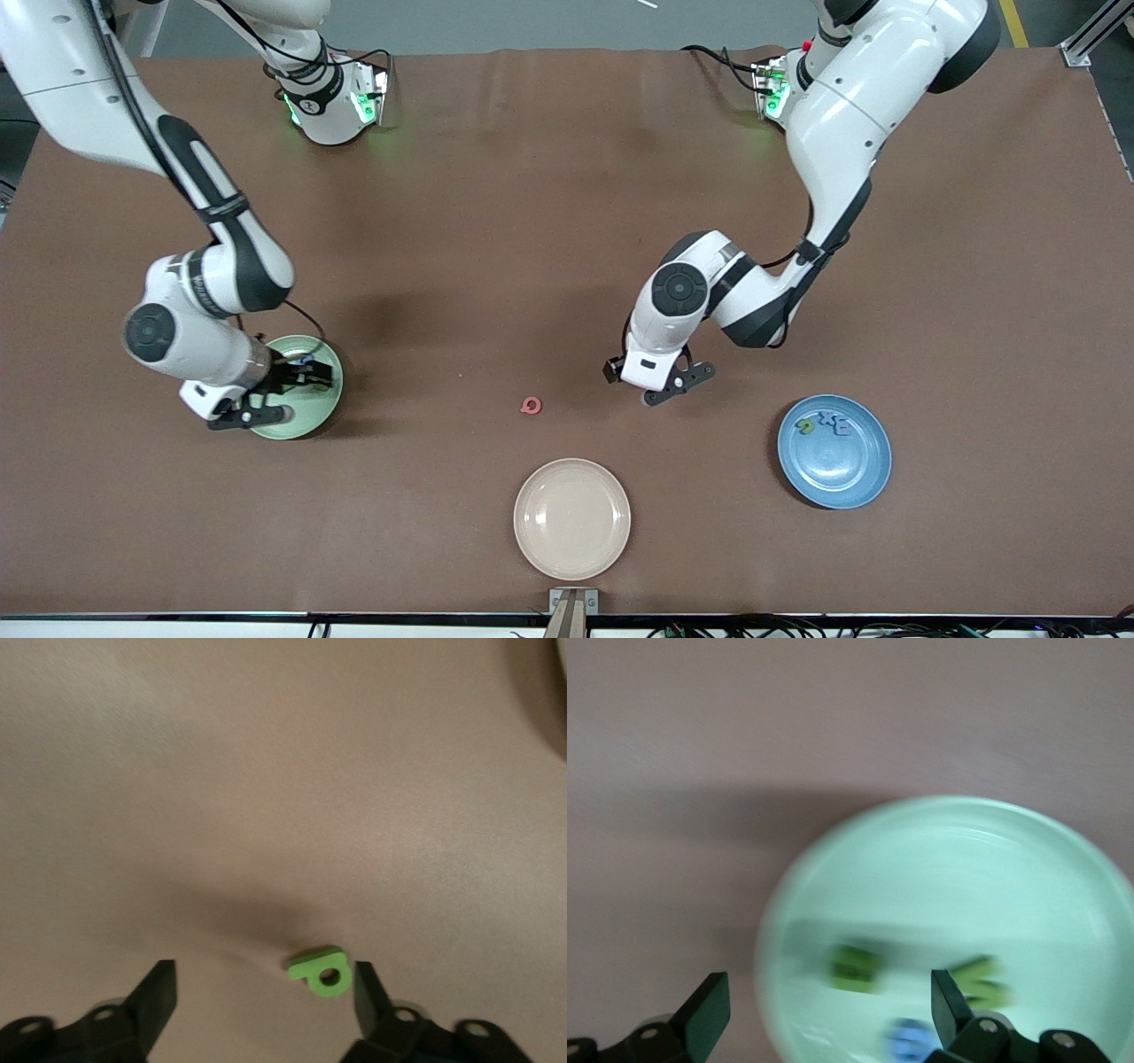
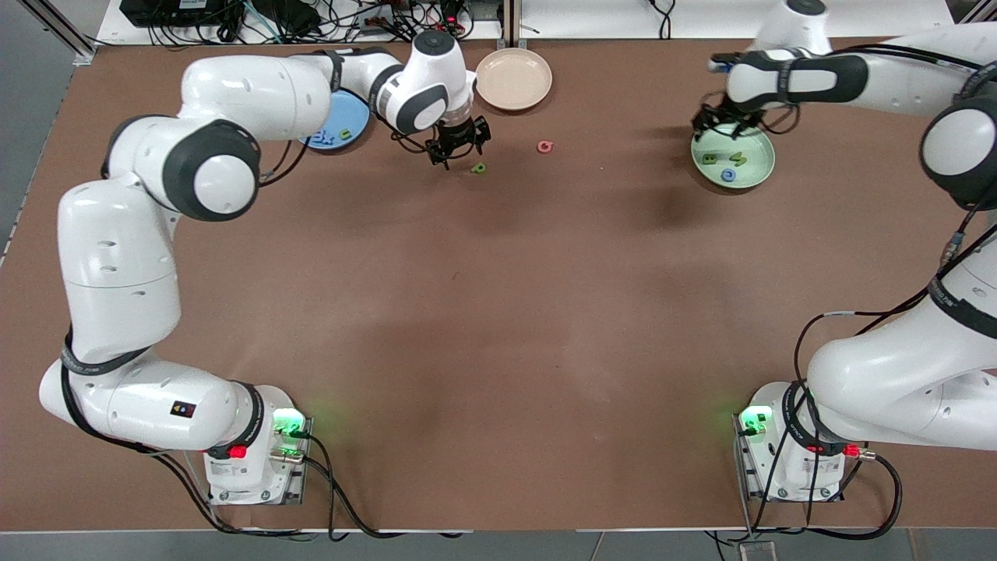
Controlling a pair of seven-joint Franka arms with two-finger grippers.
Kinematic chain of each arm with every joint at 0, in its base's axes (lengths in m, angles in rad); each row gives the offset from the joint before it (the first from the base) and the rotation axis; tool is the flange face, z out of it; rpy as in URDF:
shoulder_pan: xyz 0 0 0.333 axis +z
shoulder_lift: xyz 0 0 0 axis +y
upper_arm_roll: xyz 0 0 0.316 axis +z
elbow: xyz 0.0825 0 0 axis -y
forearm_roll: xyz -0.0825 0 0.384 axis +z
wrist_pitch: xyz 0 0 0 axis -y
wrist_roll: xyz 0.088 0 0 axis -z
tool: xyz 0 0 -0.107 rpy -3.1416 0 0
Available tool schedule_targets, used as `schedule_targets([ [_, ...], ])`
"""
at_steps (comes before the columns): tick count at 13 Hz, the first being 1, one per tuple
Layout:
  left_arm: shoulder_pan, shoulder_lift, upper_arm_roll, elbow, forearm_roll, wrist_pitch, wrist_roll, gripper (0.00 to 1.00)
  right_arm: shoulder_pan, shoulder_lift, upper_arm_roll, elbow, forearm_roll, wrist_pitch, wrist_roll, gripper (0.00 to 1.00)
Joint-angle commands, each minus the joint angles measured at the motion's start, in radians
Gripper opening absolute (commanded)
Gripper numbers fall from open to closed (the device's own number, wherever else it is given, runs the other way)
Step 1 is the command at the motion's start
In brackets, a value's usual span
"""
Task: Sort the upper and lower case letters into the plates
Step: 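Grasp the green p with the left gripper while the right grasps Q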
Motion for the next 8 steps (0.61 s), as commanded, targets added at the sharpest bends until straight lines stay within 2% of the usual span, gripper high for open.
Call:
schedule_targets([
  [1, -0.057, 0.049, 0.047, 0.090, -0.002, -0.016, -0.076, 0.79, 0.169, 0.026, -0.013, 0.101, -0.013, -0.034, 0.319, 1.00],
  [4, -0.077, 0.082, 0.049, 0.138, 0.000, -0.016, -0.128, 0.74, 0.322, 0.113, -0.030, 0.234, -0.016, -0.052, 0.593, 1.00],
  [5, -0.087, 0.089, 0.049, 0.146, -0.002, -0.016, -0.145, 0.71, 0.388, 0.148, -0.057, 0.297, -0.016, -0.075, 0.673, 1.00],
  [8, -0.093, 0.098, 0.049, 0.144, -0.002, -0.023, -0.151, 0.65, 0.658, 0.312, -0.241, 0.568, -0.012, -0.175, 0.924, 1.00],
])
